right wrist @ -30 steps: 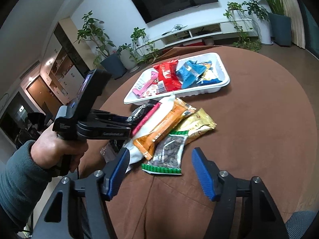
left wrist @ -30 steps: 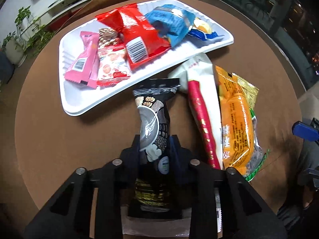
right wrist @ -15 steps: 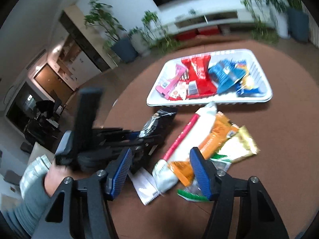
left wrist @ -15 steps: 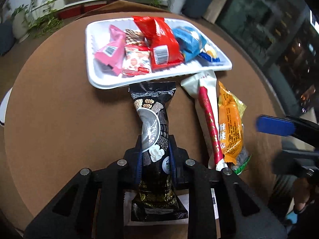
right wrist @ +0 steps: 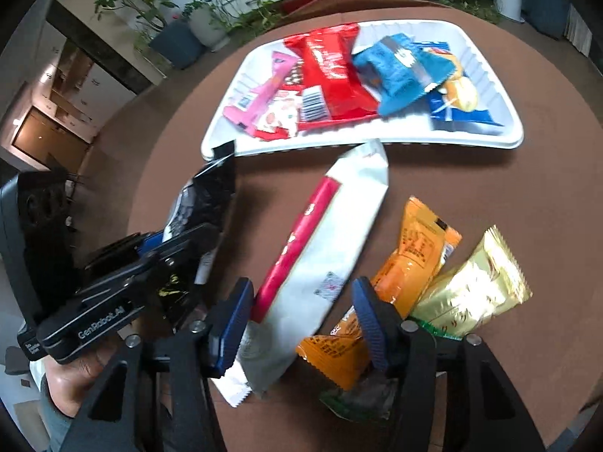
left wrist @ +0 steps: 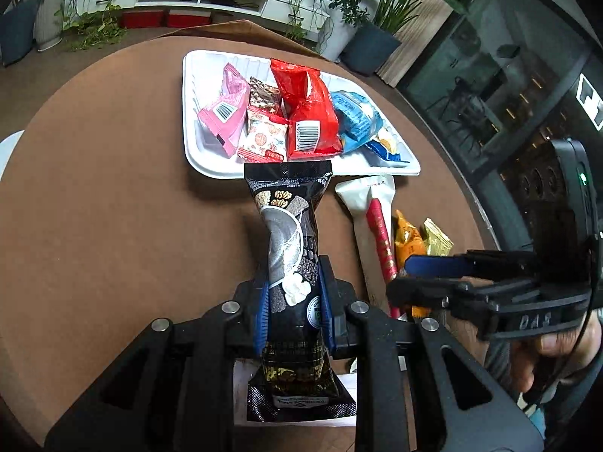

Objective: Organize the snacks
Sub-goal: 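Grasp the white red-striped packet with the right gripper while the left gripper holds the black packet, then carry both packets over the tray and open both grippers to drop them, then lift both open grippers away from the tray toward the remaining snacks, then grasp the plain white packet with the left gripper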

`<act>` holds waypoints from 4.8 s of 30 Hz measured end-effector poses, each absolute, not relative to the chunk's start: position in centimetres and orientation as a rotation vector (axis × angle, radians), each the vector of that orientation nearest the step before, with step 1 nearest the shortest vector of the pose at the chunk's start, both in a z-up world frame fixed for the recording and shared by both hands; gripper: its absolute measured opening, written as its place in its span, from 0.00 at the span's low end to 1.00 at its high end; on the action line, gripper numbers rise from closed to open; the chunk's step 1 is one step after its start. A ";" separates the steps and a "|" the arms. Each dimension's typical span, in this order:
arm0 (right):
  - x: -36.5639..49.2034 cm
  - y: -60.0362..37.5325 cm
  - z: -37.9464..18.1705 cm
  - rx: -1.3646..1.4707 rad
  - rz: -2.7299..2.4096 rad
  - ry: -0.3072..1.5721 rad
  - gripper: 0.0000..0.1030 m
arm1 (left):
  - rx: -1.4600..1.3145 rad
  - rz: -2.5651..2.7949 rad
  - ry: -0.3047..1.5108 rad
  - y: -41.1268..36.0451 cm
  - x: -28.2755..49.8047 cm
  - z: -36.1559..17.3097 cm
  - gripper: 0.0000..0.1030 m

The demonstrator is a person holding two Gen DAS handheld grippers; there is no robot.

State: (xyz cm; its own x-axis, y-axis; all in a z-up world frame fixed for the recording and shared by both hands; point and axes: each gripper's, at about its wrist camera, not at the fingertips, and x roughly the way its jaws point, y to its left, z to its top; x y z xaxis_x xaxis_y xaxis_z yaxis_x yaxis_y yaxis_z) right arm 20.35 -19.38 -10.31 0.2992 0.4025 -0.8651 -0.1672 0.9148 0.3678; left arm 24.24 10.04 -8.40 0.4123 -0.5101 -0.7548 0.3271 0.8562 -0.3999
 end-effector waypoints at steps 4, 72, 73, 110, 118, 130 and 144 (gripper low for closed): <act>21.0 -18.6 -10.5 0.194 0.362 1.237 0.58 | -0.223 -0.538 1.014 10.1 24.0 -8.7 0.19; 35.1 -29.5 -7.0 0.275 0.345 1.011 0.15 | -0.353 -0.475 0.976 8.5 37.3 -4.6 0.20; 35.1 -29.2 -7.4 0.254 0.334 1.016 0.15 | -0.347 -0.469 0.978 8.3 37.2 -4.8 0.20; 30.7 -29.8 -5.2 0.228 0.327 0.870 0.68 | -0.324 -0.415 0.884 6.6 33.0 -1.3 0.91; 25.2 -33.1 -3.3 0.336 0.335 0.766 0.77 | -0.341 -0.400 0.832 8.4 26.4 0.4 1.00; 15.3 -34.3 -4.9 0.443 0.387 0.713 0.83 | -0.386 -0.300 0.945 9.1 16.9 -4.4 1.00; 8.5 -32.3 -8.9 0.423 0.407 0.757 0.84 | -0.246 -0.205 1.114 6.1 10.7 -8.6 0.98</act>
